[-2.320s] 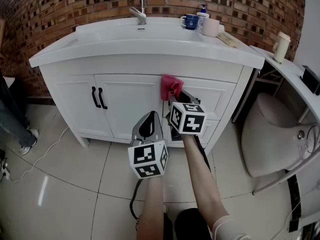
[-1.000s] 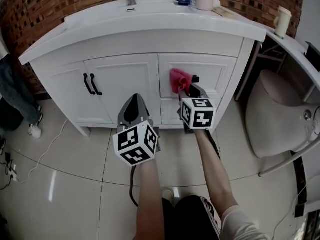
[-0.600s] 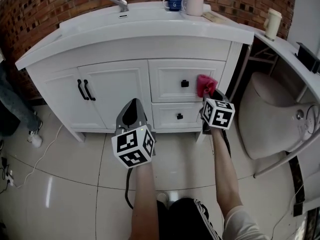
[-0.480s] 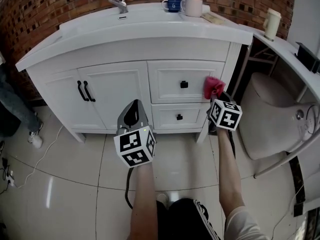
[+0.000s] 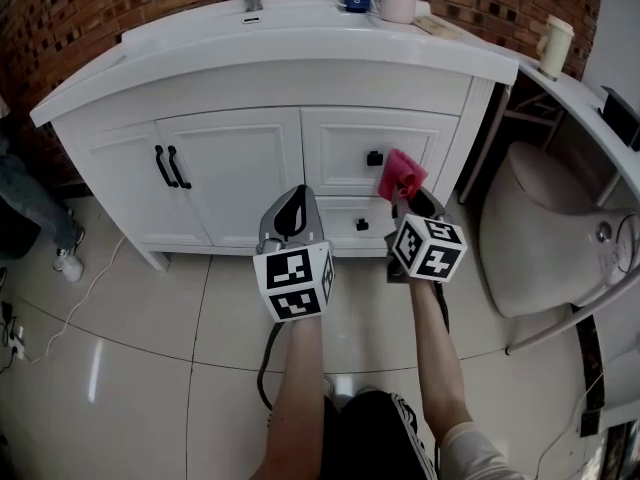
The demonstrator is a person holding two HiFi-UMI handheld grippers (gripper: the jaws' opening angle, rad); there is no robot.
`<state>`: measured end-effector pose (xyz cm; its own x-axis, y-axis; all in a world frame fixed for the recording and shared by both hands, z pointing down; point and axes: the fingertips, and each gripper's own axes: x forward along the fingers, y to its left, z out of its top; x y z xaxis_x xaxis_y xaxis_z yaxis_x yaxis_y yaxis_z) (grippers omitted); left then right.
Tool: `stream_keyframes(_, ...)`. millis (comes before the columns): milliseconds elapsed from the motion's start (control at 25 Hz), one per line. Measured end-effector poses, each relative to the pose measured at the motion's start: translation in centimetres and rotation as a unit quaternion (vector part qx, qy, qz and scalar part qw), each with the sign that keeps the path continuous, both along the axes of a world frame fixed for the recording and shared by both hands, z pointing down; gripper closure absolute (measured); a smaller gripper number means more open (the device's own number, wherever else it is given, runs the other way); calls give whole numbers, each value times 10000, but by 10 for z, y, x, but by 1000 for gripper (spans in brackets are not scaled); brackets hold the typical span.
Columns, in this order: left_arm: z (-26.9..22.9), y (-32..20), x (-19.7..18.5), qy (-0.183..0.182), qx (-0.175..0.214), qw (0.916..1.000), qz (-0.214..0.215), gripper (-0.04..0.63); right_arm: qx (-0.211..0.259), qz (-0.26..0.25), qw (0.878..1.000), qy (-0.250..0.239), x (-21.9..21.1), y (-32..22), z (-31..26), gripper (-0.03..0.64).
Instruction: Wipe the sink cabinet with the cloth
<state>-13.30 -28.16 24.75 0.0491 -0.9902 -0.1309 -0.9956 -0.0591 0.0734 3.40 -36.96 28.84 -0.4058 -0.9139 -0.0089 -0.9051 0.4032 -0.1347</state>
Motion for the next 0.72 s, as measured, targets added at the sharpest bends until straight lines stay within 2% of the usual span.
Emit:
stream_keyframes(80, 4, 0, -3, 235, -47, 9997, -40, 580, -32, -611, 9978, 239, -67, 9, 15, 555)
stream_keyframes(160, 6, 2, -12, 364, -63, 9992, -165, 580, -157, -1025, 9941, 309, -117, 13, 33, 555)
stream_keyframes(280, -1, 10, -33, 441, 36, 9984, -347, 580, -259, -1443, 9881, 476, -168, 13, 51, 555)
stream_keyframes(360, -7, 15, -46, 455, 115, 9979, -450, 580, -234, -1435, 9868, 716, -181, 7, 58, 555)
stream_keyframes(480, -13, 20, -57, 403, 172, 9977, -520, 580, -273, -986, 9930, 596, -152, -10, 63, 555)
stream_keyframes(720, -17, 21, -47, 359, 203, 9985, -356, 580, -359, 228, 9976, 545, -19, -34, 64, 555)
